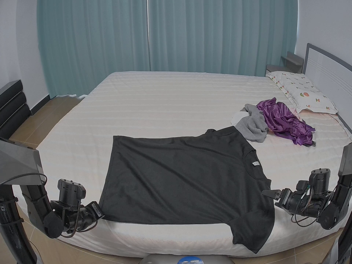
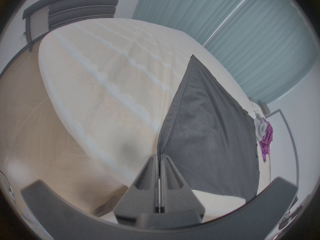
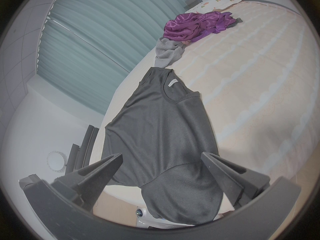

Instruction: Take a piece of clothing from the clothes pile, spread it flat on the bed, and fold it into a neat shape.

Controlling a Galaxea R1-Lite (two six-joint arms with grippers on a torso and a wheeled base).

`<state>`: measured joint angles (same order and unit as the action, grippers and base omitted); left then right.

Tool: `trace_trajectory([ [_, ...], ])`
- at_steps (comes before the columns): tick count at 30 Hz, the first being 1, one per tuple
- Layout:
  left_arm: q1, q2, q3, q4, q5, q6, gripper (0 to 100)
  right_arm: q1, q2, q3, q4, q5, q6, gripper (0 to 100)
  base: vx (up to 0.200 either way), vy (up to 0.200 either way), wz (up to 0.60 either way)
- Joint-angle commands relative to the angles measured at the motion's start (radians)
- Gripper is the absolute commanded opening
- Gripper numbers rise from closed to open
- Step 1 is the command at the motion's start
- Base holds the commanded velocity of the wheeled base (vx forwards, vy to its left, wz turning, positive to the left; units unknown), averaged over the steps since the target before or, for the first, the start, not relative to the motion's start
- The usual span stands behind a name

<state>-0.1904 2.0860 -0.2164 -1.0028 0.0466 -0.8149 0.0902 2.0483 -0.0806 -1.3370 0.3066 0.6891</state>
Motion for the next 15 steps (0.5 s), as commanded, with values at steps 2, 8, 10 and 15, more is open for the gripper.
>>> trace_trajectory([
  [2,0.019,-0.069,0.032,0.033,0.001,0.045,0,-0.012,0.007,0.007,0.001,-0.004,-0.016,100,0.0,0.0,0.0],
  [8,0.019,-0.083,0.048,0.039,0.002,0.062,0,-0.012,0.015,0.024,0.009,-0.006,-0.056,100,0.0,0.0,0.0],
  [10,0.019,-0.081,0.054,0.038,0.002,0.076,0,-0.014,0.026,0.028,0.007,-0.007,-0.062,100,0.0,0.0,0.0],
  [15,0.02,-0.089,0.071,0.038,0.015,0.109,0,-0.033,0.108,0.027,-0.001,-0.024,-0.12,100,0.0,0.0,0.0],
])
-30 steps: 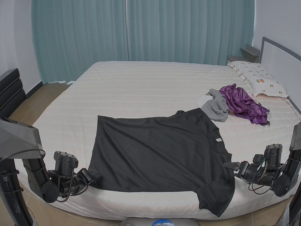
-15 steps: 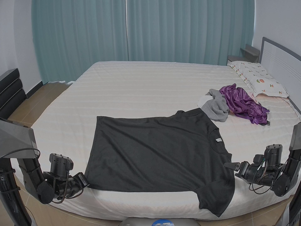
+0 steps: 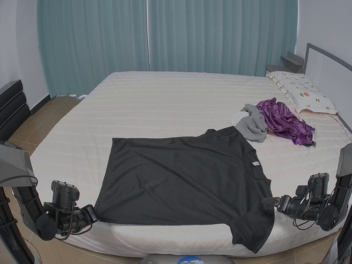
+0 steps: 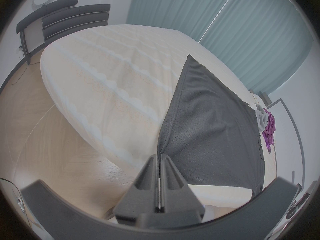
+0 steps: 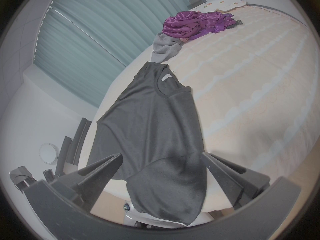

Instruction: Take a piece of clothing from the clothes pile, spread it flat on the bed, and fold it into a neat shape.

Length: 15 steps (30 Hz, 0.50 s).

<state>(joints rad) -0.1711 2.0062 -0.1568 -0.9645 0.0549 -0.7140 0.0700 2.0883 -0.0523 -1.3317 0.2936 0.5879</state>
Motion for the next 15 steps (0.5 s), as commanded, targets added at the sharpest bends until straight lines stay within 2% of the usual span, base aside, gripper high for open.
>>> trace_trajectory([
  [1,0.001,-0.007,0.013,0.0,0.006,0.01,0,-0.013,0.082,-0.006,-0.007,-0.021,-0.019,100,0.0,0.0,0.0],
  [6,0.004,-0.01,0.016,0.001,0.011,0.027,0,-0.029,0.13,-0.014,-0.038,-0.039,-0.02,100,0.0,0.0,0.0],
  [9,0.021,-0.009,0.031,0.0,0.013,0.074,0,-0.039,0.194,-0.035,-0.09,-0.041,-0.014,100,0.0,0.0,0.0],
  [15,0.024,-0.003,0.031,-0.002,0.013,0.076,0,-0.049,0.253,-0.063,-0.172,-0.039,0.006,100,0.0,0.0,0.0],
])
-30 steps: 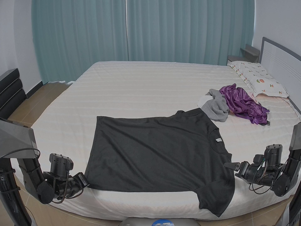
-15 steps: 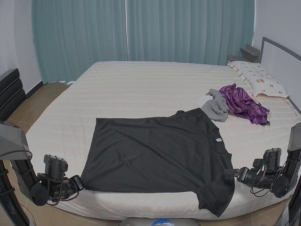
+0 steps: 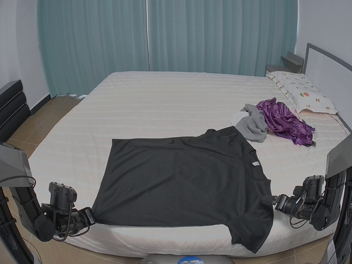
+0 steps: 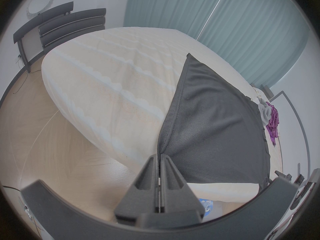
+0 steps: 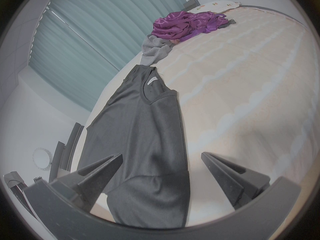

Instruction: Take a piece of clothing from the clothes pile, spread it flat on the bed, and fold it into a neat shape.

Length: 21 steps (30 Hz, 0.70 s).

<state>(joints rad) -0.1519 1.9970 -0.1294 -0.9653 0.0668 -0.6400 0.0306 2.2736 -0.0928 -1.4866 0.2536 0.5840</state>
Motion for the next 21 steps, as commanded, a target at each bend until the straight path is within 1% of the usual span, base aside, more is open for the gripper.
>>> trace_trajectory([
  [1,0.003,0.006,0.004,-0.001,0.001,0.002,0,-0.009,0.072,-0.031,-0.02,0.001,0.02,100,0.0,0.0,0.0],
  [5,0.003,0.009,0.002,-0.003,0.001,0.002,0,-0.009,0.081,-0.067,-0.014,-0.001,0.059,100,0.0,0.0,0.0],
  [6,0.003,0.008,0.002,-0.003,0.001,0.002,0,-0.009,0.086,-0.07,-0.014,-0.001,0.059,0,0.0,0.0,0.0],
  [11,0.002,0.008,0.004,-0.003,0.001,0.002,0,-0.017,0.08,-0.079,-0.02,-0.002,0.062,0,0.0,0.0,0.0],
  [15,0.0,0.006,0.004,-0.003,0.001,0.0,0,-0.049,0.035,-0.082,-0.021,-0.002,0.066,0,0.0,0.0,0.0],
  [18,0.0,0.002,0.004,-0.006,0.001,0.0,0,-0.055,0.015,-0.101,-0.02,-0.001,0.071,0,0.0,0.0,0.0],
  [21,-0.001,0.008,0.001,-0.009,-0.001,-0.003,0,-0.055,0.004,-0.12,-0.021,-0.001,0.108,0,0.0,0.0,0.0],
])
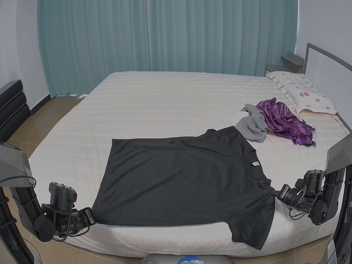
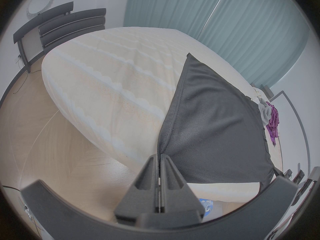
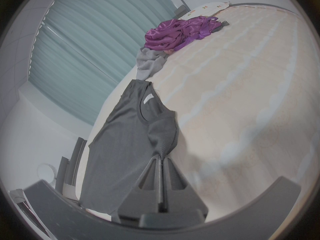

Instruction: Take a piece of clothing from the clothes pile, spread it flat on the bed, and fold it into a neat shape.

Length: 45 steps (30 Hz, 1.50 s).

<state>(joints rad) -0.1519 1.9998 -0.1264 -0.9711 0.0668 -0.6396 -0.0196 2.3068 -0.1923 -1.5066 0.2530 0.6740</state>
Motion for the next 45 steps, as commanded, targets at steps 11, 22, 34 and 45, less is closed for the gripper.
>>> trace_trajectory([
  [11,-0.017,0.033,-0.009,-0.005,-0.01,-0.009,0,0.009,0.037,-0.114,0.017,0.005,0.015,0,0.0,0.0,0.0],
  [22,-0.017,0.033,-0.009,-0.005,-0.01,-0.009,0,-0.005,-0.021,-0.036,-0.044,0.089,0.013,100,0.0,0.0,0.0],
  [34,-0.017,0.025,-0.006,-0.005,-0.01,-0.009,0,0.006,-0.018,0.168,-0.06,0.181,-0.12,100,0.0,0.0,0.0],
  [45,-0.017,0.025,-0.007,-0.005,-0.01,-0.009,0,0.047,0.04,0.171,-0.061,0.207,-0.111,100,0.0,0.0,0.0],
])
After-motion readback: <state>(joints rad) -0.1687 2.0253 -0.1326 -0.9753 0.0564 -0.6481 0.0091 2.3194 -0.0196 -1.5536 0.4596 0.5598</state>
